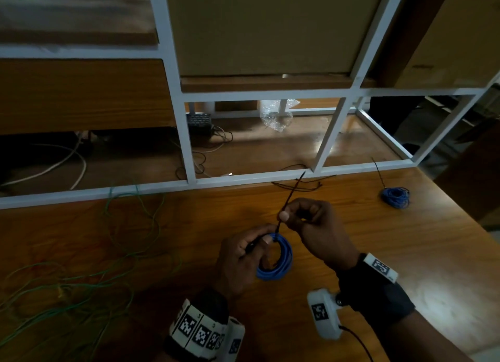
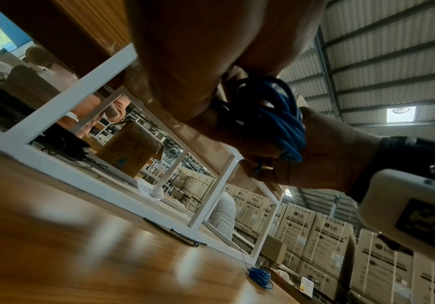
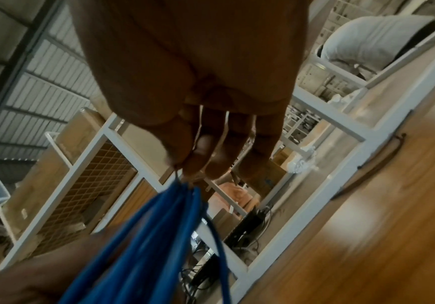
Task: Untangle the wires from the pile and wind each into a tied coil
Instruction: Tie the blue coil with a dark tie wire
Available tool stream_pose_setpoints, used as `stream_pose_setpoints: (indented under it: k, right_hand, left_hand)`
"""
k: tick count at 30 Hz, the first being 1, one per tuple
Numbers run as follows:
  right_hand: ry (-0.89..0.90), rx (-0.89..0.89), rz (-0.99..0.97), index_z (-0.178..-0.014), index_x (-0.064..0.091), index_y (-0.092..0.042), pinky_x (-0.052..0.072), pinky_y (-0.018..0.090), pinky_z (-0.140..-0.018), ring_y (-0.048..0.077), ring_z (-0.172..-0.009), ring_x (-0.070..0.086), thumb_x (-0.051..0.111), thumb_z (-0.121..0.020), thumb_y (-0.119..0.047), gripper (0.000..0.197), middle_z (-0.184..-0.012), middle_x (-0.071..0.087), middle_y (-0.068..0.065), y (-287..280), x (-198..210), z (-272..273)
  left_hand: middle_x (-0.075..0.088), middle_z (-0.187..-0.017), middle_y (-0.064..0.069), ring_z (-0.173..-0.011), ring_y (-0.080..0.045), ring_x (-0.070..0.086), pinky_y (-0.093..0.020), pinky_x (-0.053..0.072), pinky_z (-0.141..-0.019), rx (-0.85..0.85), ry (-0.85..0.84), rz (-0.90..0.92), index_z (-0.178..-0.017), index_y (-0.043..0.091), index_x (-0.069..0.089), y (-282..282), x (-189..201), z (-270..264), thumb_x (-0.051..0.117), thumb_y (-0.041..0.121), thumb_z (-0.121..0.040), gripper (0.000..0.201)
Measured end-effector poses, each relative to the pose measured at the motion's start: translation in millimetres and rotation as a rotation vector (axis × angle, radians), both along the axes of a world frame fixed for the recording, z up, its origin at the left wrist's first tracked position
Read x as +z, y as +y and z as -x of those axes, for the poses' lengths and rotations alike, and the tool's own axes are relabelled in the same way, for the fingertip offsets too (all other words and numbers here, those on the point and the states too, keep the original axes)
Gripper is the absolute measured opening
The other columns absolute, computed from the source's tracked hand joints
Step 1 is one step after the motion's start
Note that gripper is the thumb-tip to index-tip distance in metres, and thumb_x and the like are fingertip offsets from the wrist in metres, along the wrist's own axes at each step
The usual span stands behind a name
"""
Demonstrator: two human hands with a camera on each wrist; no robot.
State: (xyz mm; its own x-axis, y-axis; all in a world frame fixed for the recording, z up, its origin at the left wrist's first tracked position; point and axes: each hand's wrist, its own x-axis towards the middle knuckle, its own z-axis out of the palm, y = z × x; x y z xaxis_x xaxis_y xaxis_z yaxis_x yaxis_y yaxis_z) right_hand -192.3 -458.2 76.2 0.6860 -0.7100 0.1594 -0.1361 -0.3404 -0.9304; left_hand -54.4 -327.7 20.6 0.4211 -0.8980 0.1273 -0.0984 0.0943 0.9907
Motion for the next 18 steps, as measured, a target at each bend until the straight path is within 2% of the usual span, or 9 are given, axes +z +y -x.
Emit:
stream_pose_setpoints:
  k: [2,3,5,7,10,13,16,18]
  right_hand:
    - [-0.044,-0.044,-0.078,-0.083,0.071,-0.006,0.051,0.05,-0.071,0.041,-0.081,0.062,0.069,-0.097,-0.018,0.019,-0.082,0.068,0.021,1.2,-2.1,-1.5]
    - [-0.062,-0.061,-0.116,-0.083,0.07,-0.004,0.051,0.048,-0.071,0.043,-0.082,0.062,0.069,-0.097,-0.017,0.019,-0.084,0.067,0.024,2.5,-1.5,-2.0]
    - [-0.073,-0.085,-0.163,-0.083,0.069,-0.002,0.051,0.044,-0.072,0.036,-0.079,0.063,0.068,-0.097,-0.013,0.018,-0.085,0.067,0.025,4.6,1.7,-3.0]
    - [-0.066,-0.111,-0.175,-0.082,0.069,-0.001,0.051,0.042,-0.073,0.028,-0.079,0.063,0.067,-0.096,-0.01,0.017,-0.084,0.069,0.022,7.8,6.8,-3.9]
    - [-0.093,-0.159,-0.192,-0.081,0.07,0.0,0.052,0.042,-0.074,0.026,-0.079,0.063,0.067,-0.096,-0.007,0.016,-0.084,0.07,0.022,14.6,11.1,-6.2]
    - [-0.075,-0.161,-0.257,-0.088,0.071,-0.003,0.056,0.044,-0.079,0.024,-0.088,0.072,0.067,-0.098,-0.019,0.019,-0.088,0.074,0.014,25.5,13.5,-9.8]
    - [0.066,-0.107,-0.298,-0.109,0.072,-0.018,0.061,0.046,-0.086,0.016,-0.099,0.074,0.064,-0.095,-0.041,0.029,-0.102,0.078,0.001,38.9,16.5,-4.5]
    - [0.125,-0.075,-0.352,-0.123,0.067,-0.025,0.061,0.045,-0.088,0.011,-0.103,0.073,0.064,-0.092,-0.048,0.038,-0.11,0.077,-0.004,49.5,15.1,4.8]
  left_hand:
    - [0.068,-0.069,0.001,-0.059,-0.02,0.065,-0.033,0.052,-0.059,-0.017,-0.025,0.002,-0.117,0.039,0.069,-0.4,2.6,2.9,0.056,0.04,-0.094,0.026]
    - [0.068,-0.069,0.004,-0.059,-0.018,0.065,-0.034,0.053,-0.06,-0.027,-0.031,0.005,-0.118,0.039,0.069,-0.1,4.6,3.9,0.056,0.044,-0.093,0.028]
    - [0.067,-0.065,0.009,-0.057,-0.013,0.064,-0.036,0.056,-0.062,-0.041,-0.069,0.013,-0.122,0.03,0.069,0.7,8.0,4.0,0.054,0.046,-0.093,0.035]
    - [0.068,-0.067,0.015,-0.055,-0.009,0.062,-0.03,0.053,-0.06,-0.063,-0.084,0.013,-0.125,0.021,0.068,4.6,11.9,2.6,0.054,0.039,-0.096,0.037]
    - [0.07,-0.076,0.014,-0.054,-0.005,0.061,-0.022,0.048,-0.057,-0.099,-0.108,-0.006,-0.126,0.021,0.067,9.8,19.0,-3.5,0.054,0.034,-0.098,0.034]
    - [0.072,-0.084,0.011,-0.066,-0.008,0.066,-0.021,0.047,-0.062,-0.07,-0.109,-0.013,-0.122,0.03,0.069,14.1,15.9,-14.2,0.056,0.042,-0.096,0.032]
    - [0.071,-0.095,0.015,-0.082,-0.005,0.067,-0.024,0.051,-0.069,-0.01,-0.031,-0.045,-0.111,0.047,0.067,18.4,5.8,-21.9,0.056,0.043,-0.093,0.021]
    - [0.071,-0.097,0.009,-0.08,-0.009,0.068,-0.028,0.052,-0.065,0.021,0.033,-0.034,-0.103,0.048,0.067,17.5,1.1,-19.7,0.056,0.045,-0.091,0.016]
